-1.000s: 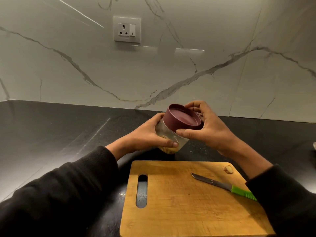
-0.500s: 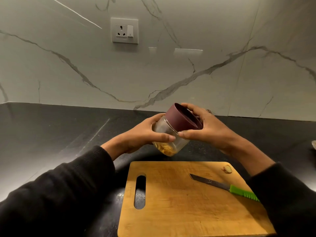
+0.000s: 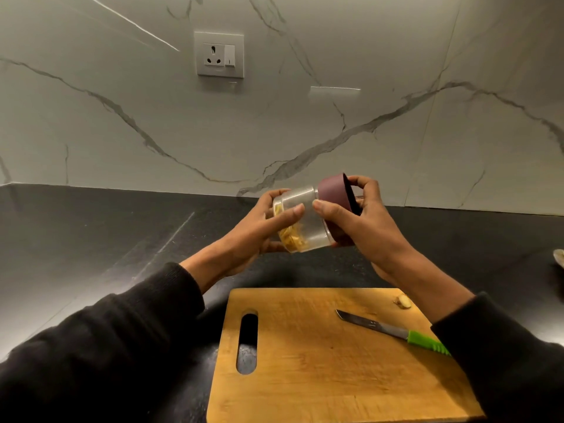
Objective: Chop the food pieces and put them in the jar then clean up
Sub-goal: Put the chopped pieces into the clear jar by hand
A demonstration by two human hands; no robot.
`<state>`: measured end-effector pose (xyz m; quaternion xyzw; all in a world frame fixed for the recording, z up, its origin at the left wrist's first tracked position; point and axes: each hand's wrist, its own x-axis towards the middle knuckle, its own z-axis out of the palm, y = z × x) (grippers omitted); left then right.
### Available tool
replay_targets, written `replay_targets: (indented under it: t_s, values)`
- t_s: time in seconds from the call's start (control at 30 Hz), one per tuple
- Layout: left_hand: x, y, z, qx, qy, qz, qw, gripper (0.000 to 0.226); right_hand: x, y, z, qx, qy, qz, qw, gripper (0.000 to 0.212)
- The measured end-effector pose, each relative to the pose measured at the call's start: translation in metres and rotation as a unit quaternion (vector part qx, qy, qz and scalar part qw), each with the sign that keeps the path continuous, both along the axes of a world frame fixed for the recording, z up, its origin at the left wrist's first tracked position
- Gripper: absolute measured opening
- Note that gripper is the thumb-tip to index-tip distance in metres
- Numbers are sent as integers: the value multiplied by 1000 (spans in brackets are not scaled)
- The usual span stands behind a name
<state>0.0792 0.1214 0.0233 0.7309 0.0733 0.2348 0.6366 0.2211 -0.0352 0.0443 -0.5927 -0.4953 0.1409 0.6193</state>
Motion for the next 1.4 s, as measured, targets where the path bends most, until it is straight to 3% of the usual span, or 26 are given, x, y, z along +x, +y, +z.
replay_targets:
  t_s: [0.13, 0.3, 0.43, 0.63, 0.77, 0.87, 1.0, 1.1, 1.27, 1.4]
  values:
    - [0, -1, -2, -29, 14, -40, 999, 94, -5, 1, -2, 8, -23, 12, 1000, 79]
    - [-8, -6, 6, -45, 9, -49, 998, 59, -4, -6, 5, 33, -170, 48, 984, 87]
    - [-11, -4, 7, -74, 47, -82, 993, 68, 2, -10, 10, 27, -261, 82, 961, 93]
    - [-11, 0, 6, -77, 91, -75, 990, 79, 7, -11, 8, -9, -320, 65, 945, 91]
    - [-8, -2, 3, -62, 63, -48, 995, 68, 6, -7, 3, -66, -295, -1, 953, 88]
    - [-6, -5, 2, -34, 54, -31, 997, 63, 5, -6, 2, -131, -217, -15, 967, 90]
    - [-4, -6, 0, -26, 41, -27, 998, 103, 7, -9, 4, -178, -145, -5, 973, 79]
    - [-2, -3, -3, -24, 33, -31, 999, 103, 6, -13, 7, -254, -82, 9, 964, 88]
    - [0, 0, -5, -33, 31, -22, 999, 98, 13, -6, 8, -213, -61, 44, 974, 91]
    - [-1, 0, -3, -52, 19, -16, 998, 78, 11, -10, 10, -175, -83, 16, 981, 67]
